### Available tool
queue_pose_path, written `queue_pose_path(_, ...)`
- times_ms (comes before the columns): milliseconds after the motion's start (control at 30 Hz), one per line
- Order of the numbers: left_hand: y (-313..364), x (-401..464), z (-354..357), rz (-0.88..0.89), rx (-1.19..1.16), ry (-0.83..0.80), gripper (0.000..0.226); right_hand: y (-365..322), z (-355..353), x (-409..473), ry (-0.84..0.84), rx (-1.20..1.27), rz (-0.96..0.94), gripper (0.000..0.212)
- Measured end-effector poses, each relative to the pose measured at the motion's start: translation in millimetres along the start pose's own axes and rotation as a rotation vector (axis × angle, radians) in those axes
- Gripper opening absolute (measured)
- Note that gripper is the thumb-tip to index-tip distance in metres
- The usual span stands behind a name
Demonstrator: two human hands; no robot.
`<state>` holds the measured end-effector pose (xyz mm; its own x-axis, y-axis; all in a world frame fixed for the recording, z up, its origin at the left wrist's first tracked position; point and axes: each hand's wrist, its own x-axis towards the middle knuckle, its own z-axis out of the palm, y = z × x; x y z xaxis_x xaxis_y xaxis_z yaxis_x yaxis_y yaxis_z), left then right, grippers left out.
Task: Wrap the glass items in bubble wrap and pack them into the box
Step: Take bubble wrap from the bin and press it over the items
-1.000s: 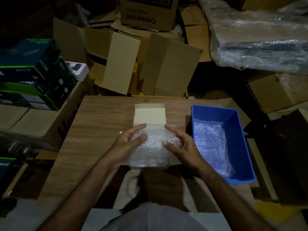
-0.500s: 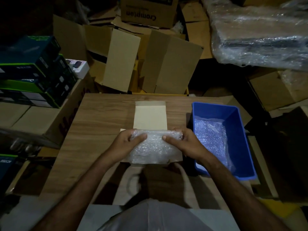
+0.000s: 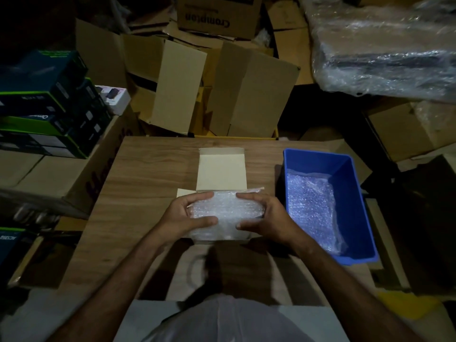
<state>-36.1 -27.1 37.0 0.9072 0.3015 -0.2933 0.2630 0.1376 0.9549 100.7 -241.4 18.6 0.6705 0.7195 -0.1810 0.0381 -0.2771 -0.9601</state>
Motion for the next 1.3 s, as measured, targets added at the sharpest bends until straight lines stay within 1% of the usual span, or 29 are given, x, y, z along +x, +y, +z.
queue_pose_path(67, 0, 1, -3, -0.012, 0.095, -0.043, 0.068, 3, 1, 6, 0.030, -0.016, 0.009, 0.051)
queue_pose_path(100, 0, 2, -3, -0.016, 0.153, -0.045, 0.069, 4, 2, 10, 0.038, -0.031, 0.006, 0.041)
queue_pose_path(133, 0, 5, -4, -0.004, 0.236, -0.028, 0.066, 5, 3, 12, 0.038, -0.056, 0.006, 0.032)
queue_pose_path(167, -2, 8, -4, 0.029, 0.337, 0.001, 0.057, 6, 5, 13, 0.035, -0.077, 0.006, 0.025)
queue_pose_path(200, -7, 13, -7, 0.085, 0.454, 0.036, 0.044, 7, 6, 15, 0.040, -0.085, 0.019, 0.022)
queue_pose_path(233, -10, 17, -9, 0.145, 0.561, 0.067, 0.030, 7, 7, 16, 0.049, -0.094, 0.036, 0.022)
queue_pose_path(267, -14, 21, -11, 0.188, 0.630, 0.086, 0.021, 8, 7, 17, 0.069, -0.119, 0.035, 0.023)
queue_pose_path(300, -18, 25, -13, 0.204, 0.667, 0.091, 0.019, 9, 6, 19, 0.094, -0.152, 0.019, 0.026)
queue_pose_path(400, -19, 33, -15, 0.220, 0.659, 0.066, 0.029, 9, 6, 23, 0.132, -0.123, -0.042, 0.023)
queue_pose_path(433, -16, 35, -14, 0.234, 0.627, 0.045, 0.029, 8, 6, 24, 0.146, -0.120, -0.064, 0.021)
queue_pose_path(500, -10, 38, -13, 0.268, 0.589, -0.003, 0.029, 8, 6, 26, 0.188, -0.188, -0.126, 0.018)
queue_pose_path(567, -9, 43, -14, 0.307, 0.605, -0.034, 0.037, 8, 7, 29, 0.185, -0.248, -0.167, 0.019)
queue_pose_path(667, -14, 55, -20, 0.350, 0.718, -0.005, 0.035, 12, 11, 40, 0.199, -0.331, -0.229, 0.015)
queue_pose_path(733, -19, 66, -22, 0.378, 0.762, 0.030, 0.035, 17, 15, 49, 0.228, -0.368, -0.255, 0.019)
queue_pose_path(867, -23, 79, -27, 0.382, 0.796, 0.071, 0.033, 24, 17, 60, 0.260, -0.406, -0.220, 0.021)
queue_pose_path(967, -25, 84, -30, 0.382, 0.898, 0.114, 0.033, 24, 17, 62, 0.234, -0.456, -0.249, 0.015)
queue_pose_path(1000, -25, 86, -31, 0.383, 0.930, 0.122, 0.033, 24, 16, 62, 0.229, -0.473, -0.262, 0.017)
queue_pose_path(1100, -29, 90, -34, 0.389, 0.979, 0.120, 0.034, 29, 14, 67, 0.246, -0.527, -0.303, 0.026)
queue_pose_path(1133, -30, 91, -35, 0.393, 0.981, 0.112, 0.035, 32, 15, 71, 0.249, -0.542, -0.343, 0.024)
queue_pose_path(1200, -33, 94, -37, 0.395, 0.987, 0.090, 0.037, 41, 15, 79, 0.245, -0.559, -0.420, 0.011)
queue_pose_path(1267, -36, 96, -38, 0.384, 1.002, 0.068, 0.037, 49, 14, 84, 0.250, -0.564, -0.419, 0.010)
queue_pose_path(1300, -36, 97, -39, 0.380, 1.005, 0.062, 0.036, 52, 14, 87, 0.259, -0.564, -0.399, 0.019)
